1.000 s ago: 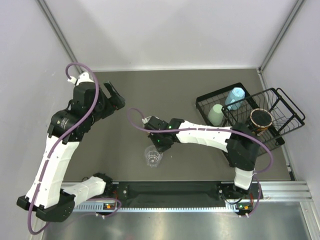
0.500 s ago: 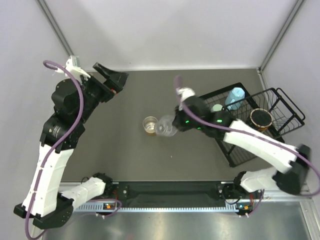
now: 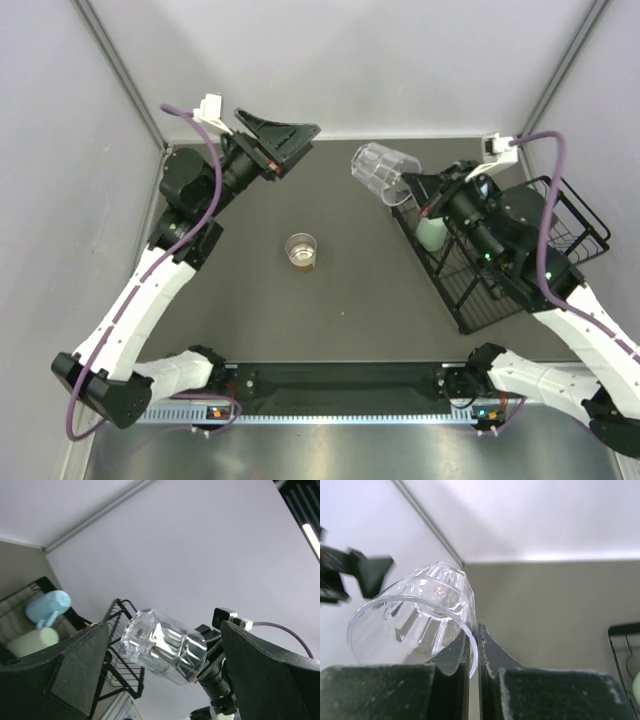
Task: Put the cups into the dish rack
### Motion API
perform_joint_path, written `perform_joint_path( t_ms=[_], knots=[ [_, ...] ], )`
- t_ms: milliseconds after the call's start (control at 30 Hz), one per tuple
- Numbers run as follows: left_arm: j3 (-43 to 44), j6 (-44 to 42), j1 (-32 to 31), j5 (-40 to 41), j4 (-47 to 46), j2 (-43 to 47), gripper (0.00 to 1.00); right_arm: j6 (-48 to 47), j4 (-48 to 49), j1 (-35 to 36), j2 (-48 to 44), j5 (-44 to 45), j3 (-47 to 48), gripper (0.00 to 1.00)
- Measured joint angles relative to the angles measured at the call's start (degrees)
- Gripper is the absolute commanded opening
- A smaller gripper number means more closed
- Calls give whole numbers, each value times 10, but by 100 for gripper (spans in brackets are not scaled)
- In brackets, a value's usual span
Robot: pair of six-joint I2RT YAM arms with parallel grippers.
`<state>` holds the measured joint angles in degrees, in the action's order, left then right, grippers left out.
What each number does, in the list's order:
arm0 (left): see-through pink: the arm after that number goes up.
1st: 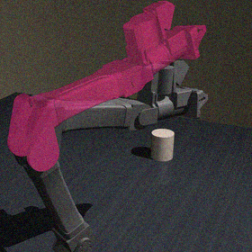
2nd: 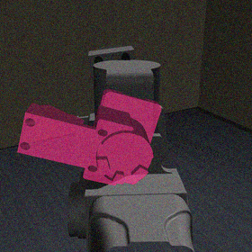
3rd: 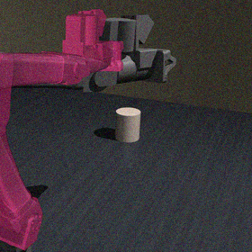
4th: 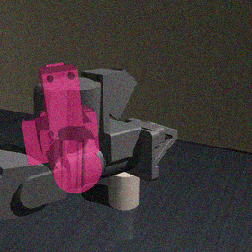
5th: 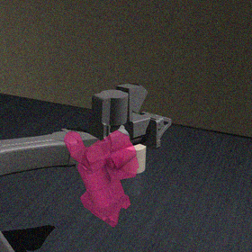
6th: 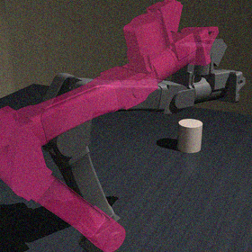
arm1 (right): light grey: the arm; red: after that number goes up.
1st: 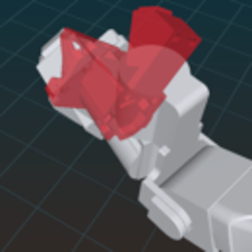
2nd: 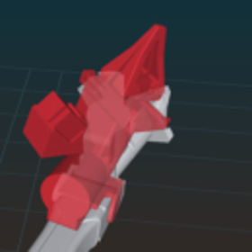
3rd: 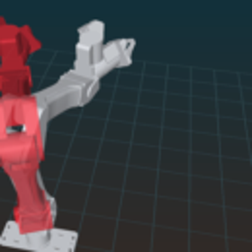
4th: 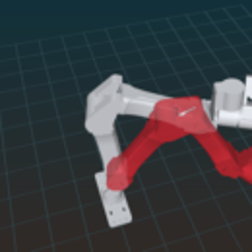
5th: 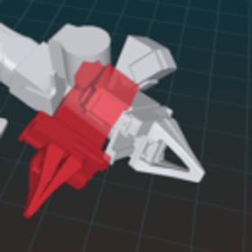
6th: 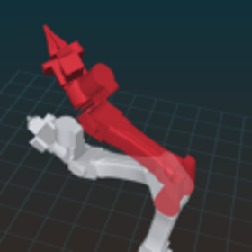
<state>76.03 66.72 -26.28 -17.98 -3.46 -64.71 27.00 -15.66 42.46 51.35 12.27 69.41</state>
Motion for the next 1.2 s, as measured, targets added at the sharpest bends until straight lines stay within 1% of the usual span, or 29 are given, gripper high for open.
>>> perform_joint_path(
  t_ms=[133,233,433,567,700,867,1100,1200],
  knots=[
    [-24,30,-40,-7,-87,-16,98,8,59,-20,-28,1,-7,0],
    [-26,52,-67,-6,-141,-31,98,16,103,-38,-49,-6,-19,0],
    [-26,92,-116,7,-219,-80,98,31,168,-64,-49,-45,-23,0],
    [-26,115,-137,14,-247,-116,98,43,190,-77,-40,-77,-27,0],
    [-21,127,-143,22,-269,-138,98,61,205,-94,-32,-98,-47,0],
    [-11,128,-145,26,-290,-147,98,80,211,-105,-25,-134,-65,0],
    [-11,148,-146,29,-321,-158,92,105,262,-120,-28,-167,-98,0],
    [-11,155,-147,32,-321,-162,92,111,277,-123,-28,-171,-111,0]
  ],
)
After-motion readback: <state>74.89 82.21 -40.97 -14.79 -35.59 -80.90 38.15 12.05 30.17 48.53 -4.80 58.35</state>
